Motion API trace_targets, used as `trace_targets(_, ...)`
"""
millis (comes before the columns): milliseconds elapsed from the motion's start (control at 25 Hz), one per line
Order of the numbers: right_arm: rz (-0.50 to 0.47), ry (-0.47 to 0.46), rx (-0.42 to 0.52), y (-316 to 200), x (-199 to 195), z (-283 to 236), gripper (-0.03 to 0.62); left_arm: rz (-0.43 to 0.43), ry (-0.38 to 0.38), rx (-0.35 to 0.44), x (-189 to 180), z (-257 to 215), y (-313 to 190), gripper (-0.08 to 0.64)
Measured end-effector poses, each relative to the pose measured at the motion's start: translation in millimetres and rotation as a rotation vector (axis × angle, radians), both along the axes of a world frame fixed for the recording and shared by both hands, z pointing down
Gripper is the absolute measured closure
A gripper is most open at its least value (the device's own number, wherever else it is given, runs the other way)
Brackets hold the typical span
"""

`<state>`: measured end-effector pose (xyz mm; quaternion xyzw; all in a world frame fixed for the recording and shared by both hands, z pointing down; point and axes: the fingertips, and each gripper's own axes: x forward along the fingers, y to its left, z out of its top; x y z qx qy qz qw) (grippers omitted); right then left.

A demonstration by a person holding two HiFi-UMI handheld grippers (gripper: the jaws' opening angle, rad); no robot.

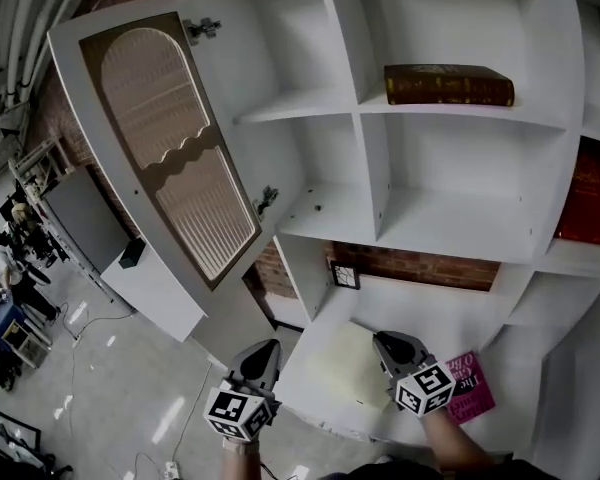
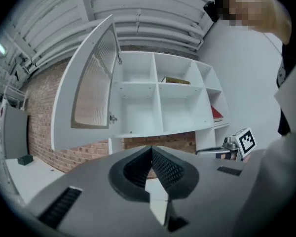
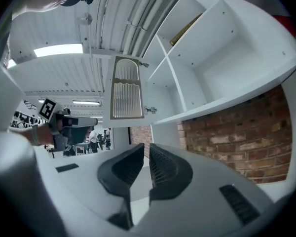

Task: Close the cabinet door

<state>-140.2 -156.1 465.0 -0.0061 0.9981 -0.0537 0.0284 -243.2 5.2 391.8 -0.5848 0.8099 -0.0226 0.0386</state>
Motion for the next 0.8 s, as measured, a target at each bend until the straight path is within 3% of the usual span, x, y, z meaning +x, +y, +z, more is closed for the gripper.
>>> trace_targets(120,-0.067,-0.016,0.001,11.8,-36.3,-13.6,0.552,-0.052,-0.049,0.001,-23.0,-26.0,15.3,0.551)
trace_targets(400,-0.239,-0.059,0.018,71.6,-119.1,-49.2,0.552,-0.105,-0.043,0.109,-64.9,-98.8,64.4,0.551)
trace_targets(520,-0.283,-0.084,0.034,100.6,-146.0,-64.0,0.552,-0.132,-0.068,0.096,-85.3,-116.2,88.4,0.551)
trace_targets(800,-0.355,-0.145,0.073,165.2,-194.1,-101.8,0.551,-0.105,-0.099,0.113,-115.0,-163.3,132.3,0.538)
